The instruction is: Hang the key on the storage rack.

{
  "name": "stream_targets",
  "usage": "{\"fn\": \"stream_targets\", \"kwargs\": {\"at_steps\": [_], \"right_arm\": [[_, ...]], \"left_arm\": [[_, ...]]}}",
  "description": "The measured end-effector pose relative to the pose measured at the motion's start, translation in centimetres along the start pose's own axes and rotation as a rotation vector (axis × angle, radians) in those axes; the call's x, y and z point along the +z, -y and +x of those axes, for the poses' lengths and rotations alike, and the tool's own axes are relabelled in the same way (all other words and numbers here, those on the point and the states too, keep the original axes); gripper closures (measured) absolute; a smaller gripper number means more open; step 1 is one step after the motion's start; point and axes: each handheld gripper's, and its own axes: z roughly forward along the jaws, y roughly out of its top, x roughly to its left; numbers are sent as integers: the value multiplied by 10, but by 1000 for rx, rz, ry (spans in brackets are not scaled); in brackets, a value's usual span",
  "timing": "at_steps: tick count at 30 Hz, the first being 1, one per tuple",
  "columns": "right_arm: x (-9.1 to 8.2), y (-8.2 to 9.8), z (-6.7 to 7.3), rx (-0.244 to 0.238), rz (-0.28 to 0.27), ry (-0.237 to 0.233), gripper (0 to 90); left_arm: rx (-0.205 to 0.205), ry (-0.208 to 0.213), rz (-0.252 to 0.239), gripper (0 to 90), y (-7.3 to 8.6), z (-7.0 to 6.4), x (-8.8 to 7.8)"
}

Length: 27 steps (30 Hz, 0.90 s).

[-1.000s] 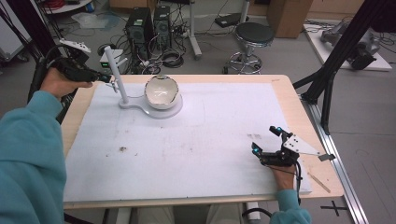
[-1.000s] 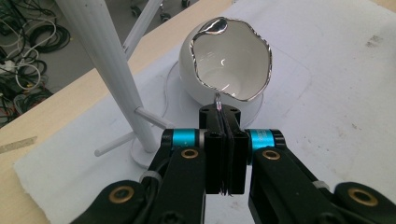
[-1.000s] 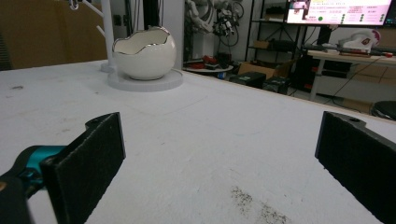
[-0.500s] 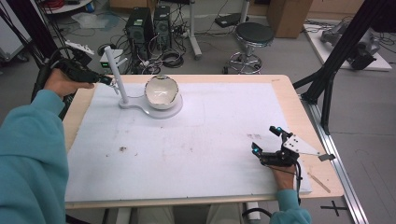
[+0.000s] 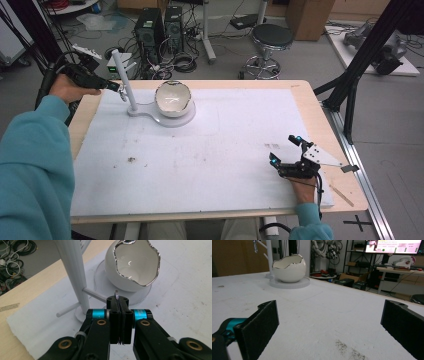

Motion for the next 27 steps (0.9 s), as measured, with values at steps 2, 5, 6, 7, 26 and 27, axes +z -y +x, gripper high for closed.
{"fn": "stream_targets", "kwargs": {"at_steps": [2, 5, 6, 7, 26, 27], "right_arm": [[0, 0, 0, 0, 0, 0, 8], [0, 0, 0, -1, -1, 1, 7], [0, 0, 0, -1, -1, 0, 8], [0, 0, 0, -1, -1, 0, 8], [0, 0, 0, 2, 1, 2, 7], [0, 0, 0, 2, 1, 2, 8]], "left_arm": [[-2, -2, 2, 883, 0, 1, 2], [-9, -2, 0, 883, 0, 2, 3], [-6, -1, 2, 883, 0, 3, 4], [-8, -2, 1, 883, 0, 3, 4], [-20, -14, -7, 883, 1, 7, 4], [-21, -13, -8, 883, 0, 8, 5]]}}
